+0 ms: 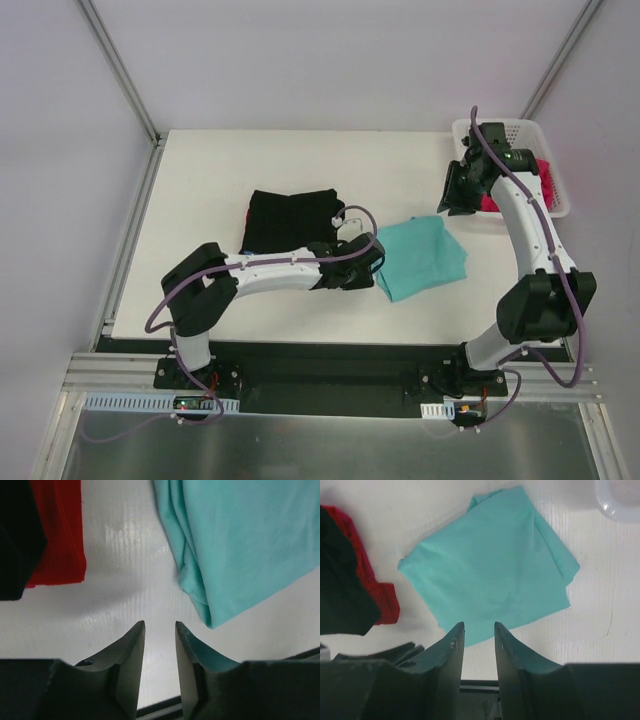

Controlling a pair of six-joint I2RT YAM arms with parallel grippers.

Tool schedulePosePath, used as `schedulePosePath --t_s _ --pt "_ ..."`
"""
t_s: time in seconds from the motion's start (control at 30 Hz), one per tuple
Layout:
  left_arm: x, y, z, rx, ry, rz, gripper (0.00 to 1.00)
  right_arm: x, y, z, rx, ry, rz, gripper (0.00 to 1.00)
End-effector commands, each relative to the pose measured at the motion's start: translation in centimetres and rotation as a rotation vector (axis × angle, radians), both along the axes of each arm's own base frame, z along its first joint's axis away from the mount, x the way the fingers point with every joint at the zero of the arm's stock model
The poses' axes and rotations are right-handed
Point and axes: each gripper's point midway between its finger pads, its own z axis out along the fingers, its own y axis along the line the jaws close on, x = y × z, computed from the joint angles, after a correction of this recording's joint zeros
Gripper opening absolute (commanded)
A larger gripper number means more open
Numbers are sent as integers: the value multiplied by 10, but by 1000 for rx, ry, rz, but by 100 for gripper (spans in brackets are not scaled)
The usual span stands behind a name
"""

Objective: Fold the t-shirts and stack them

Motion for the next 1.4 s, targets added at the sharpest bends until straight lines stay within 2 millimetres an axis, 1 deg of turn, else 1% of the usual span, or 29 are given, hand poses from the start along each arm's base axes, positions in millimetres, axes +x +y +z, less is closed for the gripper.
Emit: schedulePosePath --t_s 0.0,0.03,0.1,0.13,0.17,0.2,0.23,0.3,0.37,0.47,0.5,0.57,0.63,0.67,0.73,0.77,0.93,1.07,1.17,1.2,1.27,1.3,1.37 --pt "18 -16 -11 -64 -106 86 36 -34 7 1 41 53 29 33" --pt "17 -13 -17 -54 -112 89 38 -38 8 6 48 43 30 33" --pt "21 -16 -18 -83 -137 98 41 -44 8 4 48 49 34 32" --pt "18 -14 -26 -90 -138 95 47 -47 8 8 49 39 33 32" --pt "22 -22 -21 -149 -161 90 51 -49 8 7 49 40 34 32" --pt "22 -26 -19 -180 -167 84 55 -51 7 6 46 44 32 32" --pt "19 -25 -25 -191 -160 70 56 -54 7 7 45 46 32 32" --pt "23 -34 -19 -244 -179 64 56 -57 5 5 32 49 57 31" --pt "27 -36 -20 -261 -181 65 55 -60 4 7 31 44 59 30" --pt "34 -42 -15 -306 -189 63 55 -64 2 10 16 37 64 29" --pt "40 -45 -10 -338 -200 67 55 -64 1 11 13 38 64 29" --pt "44 -45 -13 -351 -192 75 55 -66 0 12 6 42 68 29" --pt "49 -47 -10 -363 -194 85 54 -66 -3 12 -10 44 68 29" --pt "51 -47 -13 -358 -192 89 54 -66 -5 12 -18 46 66 29" --pt "53 -49 -14 -358 -194 93 54 -67 -8 12 -29 49 61 29" --pt "52 -50 -18 -354 -187 89 54 -66 -10 13 -31 45 59 29" --pt "53 -50 -22 -349 -169 94 54 -66 -20 15 -27 39 20 29" --pt "55 -50 -26 -345 -170 106 54 -67 -19 17 -9 36 15 29" --pt "57 -53 -29 -348 -168 111 54 -69 -21 17 -10 33 7 28" --pt "58 -56 -28 -358 -169 115 54 -71 -22 16 -9 38 2 28" --pt "60 -58 -33 -360 -160 127 53 -71 -25 16 -13 36 -5 28" --pt "61 -61 -32 -372 -160 130 54 -72 -27 15 -12 39 -11 29" --pt "61 -62 -37 -375 -148 137 53 -73 -28 15 -19 41 -11 28"
